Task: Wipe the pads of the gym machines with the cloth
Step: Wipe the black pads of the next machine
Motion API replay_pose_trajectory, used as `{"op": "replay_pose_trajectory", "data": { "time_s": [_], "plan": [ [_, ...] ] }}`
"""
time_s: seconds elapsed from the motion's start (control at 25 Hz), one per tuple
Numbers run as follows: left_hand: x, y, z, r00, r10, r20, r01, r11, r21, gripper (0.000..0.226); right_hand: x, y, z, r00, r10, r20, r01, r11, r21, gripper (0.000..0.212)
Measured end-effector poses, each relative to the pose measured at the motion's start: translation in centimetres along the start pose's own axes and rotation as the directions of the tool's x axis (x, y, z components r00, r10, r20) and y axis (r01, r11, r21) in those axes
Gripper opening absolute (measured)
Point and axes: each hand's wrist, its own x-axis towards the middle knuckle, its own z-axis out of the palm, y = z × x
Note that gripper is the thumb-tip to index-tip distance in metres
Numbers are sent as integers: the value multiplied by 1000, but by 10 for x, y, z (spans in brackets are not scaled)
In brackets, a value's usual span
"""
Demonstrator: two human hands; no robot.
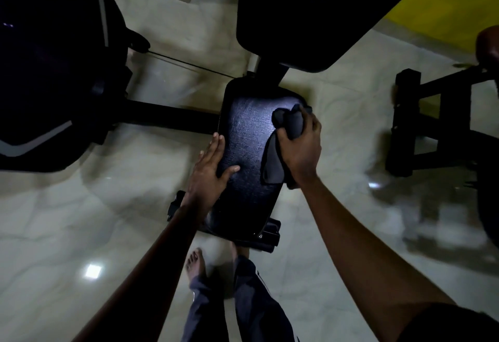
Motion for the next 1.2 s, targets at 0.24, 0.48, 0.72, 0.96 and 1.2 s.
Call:
{"op": "replay_pose_trajectory", "data": {
  "time_s": [0.24,0.48,0.72,0.96,1.2],
  "plan": [
    [-18,-7,-1,999,38,-32,-38,999,-7,70,-39,14,-12,997,30,73,-36,996,82,70],
    [-24,-6,-9,1000,25,4,-25,1000,-10,67,-76,17,-5,998,31,49,-37,991,132,69],
    [-25,-6,-8,999,6,45,-6,1000,8,68,-66,8,-2,1000,-17,22,15,998,62,65],
    [-59,-10,-6,998,-38,52,39,999,-8,66,-89,23,-7,961,-148,235,215,933,-289,75],
    [-108,-29,-6,998,-38,54,42,997,-67,62,-28,-33,17,874,-364,323,482,742,-466,71]
  ]
}}
